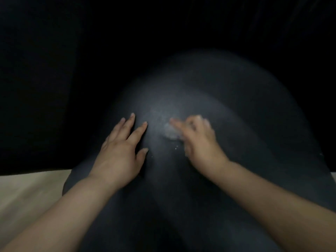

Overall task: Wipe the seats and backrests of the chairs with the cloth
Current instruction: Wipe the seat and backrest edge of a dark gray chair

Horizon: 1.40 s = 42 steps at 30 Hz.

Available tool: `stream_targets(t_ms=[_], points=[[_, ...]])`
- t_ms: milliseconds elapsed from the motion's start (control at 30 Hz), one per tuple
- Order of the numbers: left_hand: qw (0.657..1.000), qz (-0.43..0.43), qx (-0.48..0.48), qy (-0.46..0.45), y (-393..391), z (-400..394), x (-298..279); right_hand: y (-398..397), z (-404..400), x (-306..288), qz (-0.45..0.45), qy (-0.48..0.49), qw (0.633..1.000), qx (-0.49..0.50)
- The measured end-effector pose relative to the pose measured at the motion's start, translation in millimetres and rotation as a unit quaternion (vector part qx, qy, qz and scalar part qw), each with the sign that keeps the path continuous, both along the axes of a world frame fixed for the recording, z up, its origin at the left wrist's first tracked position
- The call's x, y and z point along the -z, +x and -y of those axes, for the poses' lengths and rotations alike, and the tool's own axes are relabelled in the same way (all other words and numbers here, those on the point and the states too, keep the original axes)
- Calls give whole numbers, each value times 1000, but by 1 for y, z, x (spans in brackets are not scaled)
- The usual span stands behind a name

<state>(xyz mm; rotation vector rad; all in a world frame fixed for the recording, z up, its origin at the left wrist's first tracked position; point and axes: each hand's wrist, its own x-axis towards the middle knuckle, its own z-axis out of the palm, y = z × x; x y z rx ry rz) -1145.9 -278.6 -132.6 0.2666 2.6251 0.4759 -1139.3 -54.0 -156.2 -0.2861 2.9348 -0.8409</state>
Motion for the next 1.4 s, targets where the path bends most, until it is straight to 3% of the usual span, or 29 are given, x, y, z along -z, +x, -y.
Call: stream_targets(t_ms=[133,200,333,500,567,667,767,900,933,1000,1100,1133,1200,1300,1333,1400], points=[[1000,-12,-3,11,9,15,3,-18,-7,5,19,-3,969,247],[1000,-19,4,10,17,24,3,8,34,3,6,-16,969,248],[1000,-20,18,3,31,40,4,39,72,-3,-19,-33,991,132],[1000,-15,11,-1,48,58,3,5,13,11,-22,-29,943,332],[1000,-15,8,2,54,61,2,20,45,8,-1,-14,958,286],[1000,-7,-4,6,61,63,-1,63,109,4,18,-40,991,129],[1000,1,-8,7,64,64,-3,65,106,2,1,-49,998,30],[1000,3,-9,11,64,68,-3,28,69,8,-11,-13,974,224],[1000,2,-7,9,64,69,-2,32,77,9,-17,0,976,217],[1000,-2,-9,6,66,69,-1,58,111,8,-12,-23,989,147],[1000,-2,-28,2,71,70,0,97,146,-5,15,-40,997,-59],[999,-1,-34,1,73,72,1,92,140,-6,16,-39,997,-66],[999,4,-40,0,77,76,2,63,114,-2,-4,0,1000,-1],[999,5,-32,1,78,80,4,23,80,1,-22,9,982,187],[1000,3,-30,3,78,79,5,21,84,2,-20,-7,977,214],[999,-6,-36,8,78,77,6,34,109,2,-15,-6,987,157]])
